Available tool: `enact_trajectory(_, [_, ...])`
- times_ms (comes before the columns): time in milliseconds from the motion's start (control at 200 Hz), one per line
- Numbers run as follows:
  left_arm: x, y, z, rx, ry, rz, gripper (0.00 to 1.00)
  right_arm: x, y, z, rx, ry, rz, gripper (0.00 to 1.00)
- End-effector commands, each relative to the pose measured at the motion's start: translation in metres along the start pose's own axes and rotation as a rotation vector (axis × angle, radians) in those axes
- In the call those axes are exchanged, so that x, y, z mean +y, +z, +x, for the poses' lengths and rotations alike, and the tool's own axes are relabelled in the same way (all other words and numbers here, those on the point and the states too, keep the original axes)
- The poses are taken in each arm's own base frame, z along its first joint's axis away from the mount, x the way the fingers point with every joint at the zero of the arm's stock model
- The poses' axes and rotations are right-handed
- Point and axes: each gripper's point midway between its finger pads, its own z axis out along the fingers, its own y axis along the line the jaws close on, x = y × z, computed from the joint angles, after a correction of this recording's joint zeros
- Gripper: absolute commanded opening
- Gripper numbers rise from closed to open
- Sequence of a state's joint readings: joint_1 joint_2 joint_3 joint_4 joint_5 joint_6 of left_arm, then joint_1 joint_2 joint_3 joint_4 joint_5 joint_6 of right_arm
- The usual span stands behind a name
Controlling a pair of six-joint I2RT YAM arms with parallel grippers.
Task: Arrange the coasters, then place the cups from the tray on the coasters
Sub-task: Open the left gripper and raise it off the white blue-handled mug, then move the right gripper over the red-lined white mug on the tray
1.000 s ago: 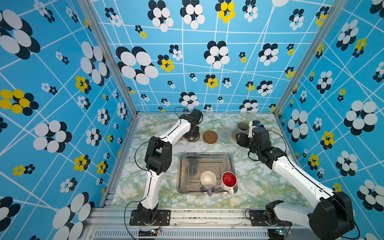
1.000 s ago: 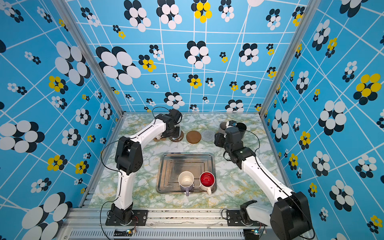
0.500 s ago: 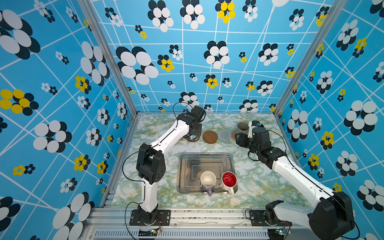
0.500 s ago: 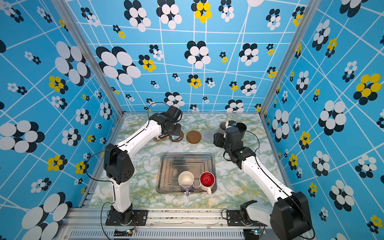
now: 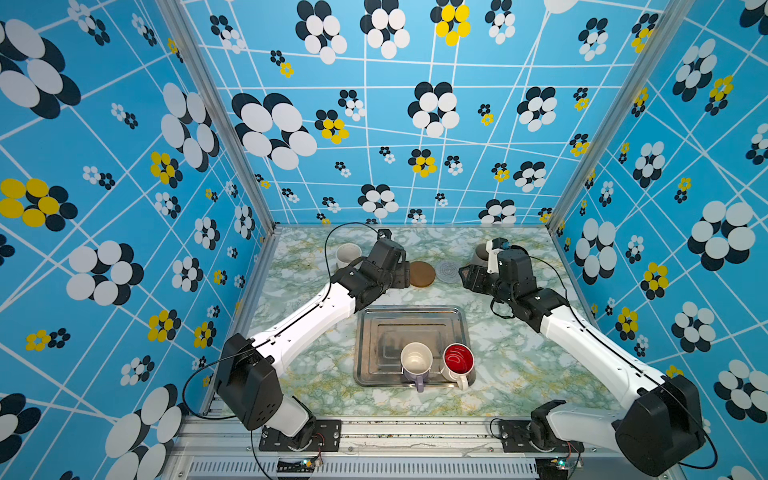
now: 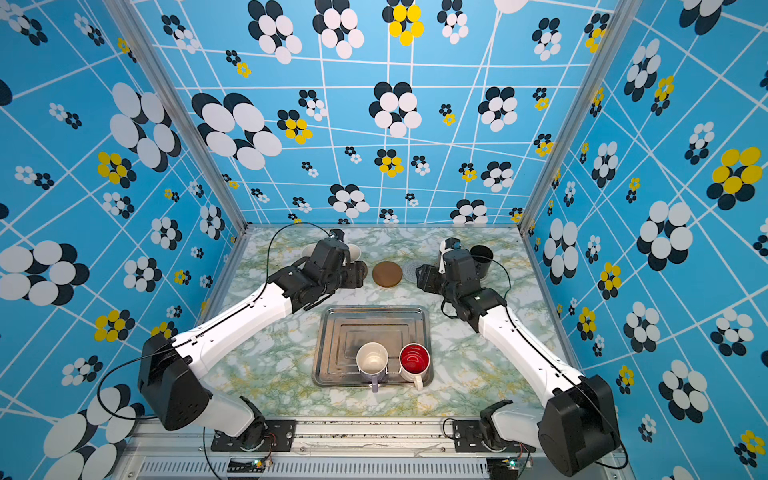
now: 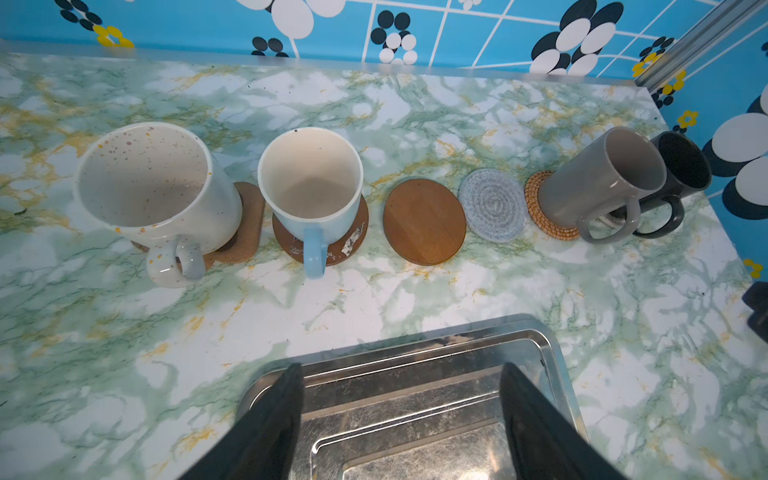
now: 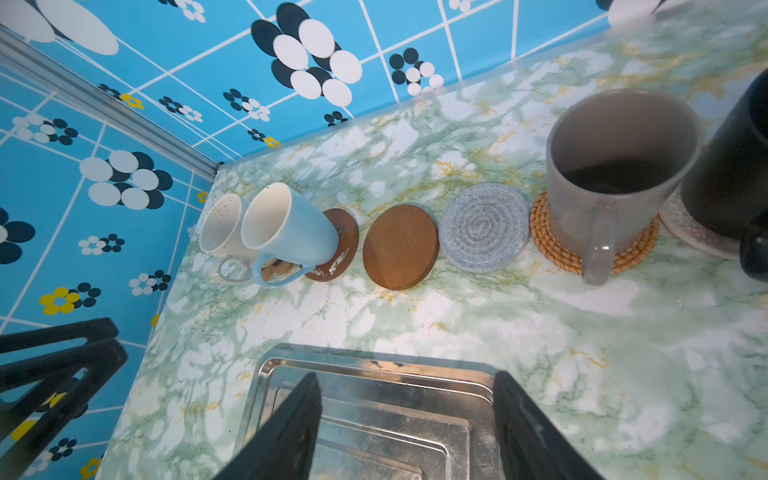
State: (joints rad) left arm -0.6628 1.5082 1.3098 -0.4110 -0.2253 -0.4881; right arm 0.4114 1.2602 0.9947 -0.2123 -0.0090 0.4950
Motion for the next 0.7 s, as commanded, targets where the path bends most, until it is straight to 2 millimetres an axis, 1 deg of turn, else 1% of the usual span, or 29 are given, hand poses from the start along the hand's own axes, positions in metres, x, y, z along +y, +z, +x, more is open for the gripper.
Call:
enact_trajectory(0, [0.001, -0.010, -0.011, -0.069, -0.023, 0.017, 0.76, 0.012, -0.023, -0.014, -0.010, -0.062, -0.003, 0.66])
enact_trajectory(75, [0.004, -0.012, -0.008, -0.081, -0.024, 0.022, 0.76, 0.019, -0.033, -0.016, 0.005, -0.101, -0.002, 0.65])
enact_trajectory(160, [0.002, -0.015, -0.007, -0.091, -0.021, 0.044, 0.77, 0.030, -0.041, -0.009, 0.044, -0.158, -0.012, 0.65])
enact_trajectory(270, [0.000, -0.020, -0.005, -0.101, -0.019, 0.074, 0.78, 0.045, -0.048, 0.016, 0.139, -0.237, -0.040, 0.65])
enact_trajectory(335, [-0.001, -0.023, -0.005, -0.115, -0.020, 0.091, 0.78, 0.048, -0.051, 0.034, 0.203, -0.283, -0.035, 0.65])
enact_trajectory(410, [0.000, -0.026, -0.006, -0.135, -0.022, 0.104, 0.80, 0.045, -0.053, 0.056, 0.265, -0.318, -0.008, 0.65])
enact_trajectory(460, [-0.001, -0.028, -0.006, -0.147, -0.024, 0.113, 0.81, 0.042, -0.055, 0.067, 0.296, -0.330, 0.000, 0.65])
enact_trajectory(565, [0.000, -0.030, -0.005, -0.156, -0.024, 0.119, 0.81, 0.032, -0.061, 0.085, 0.349, -0.339, 0.035, 0.64])
enact_trajectory(695, [0.000, -0.031, -0.004, -0.153, -0.025, 0.122, 0.81, 0.036, -0.073, 0.102, 0.378, -0.380, 0.006, 0.64])
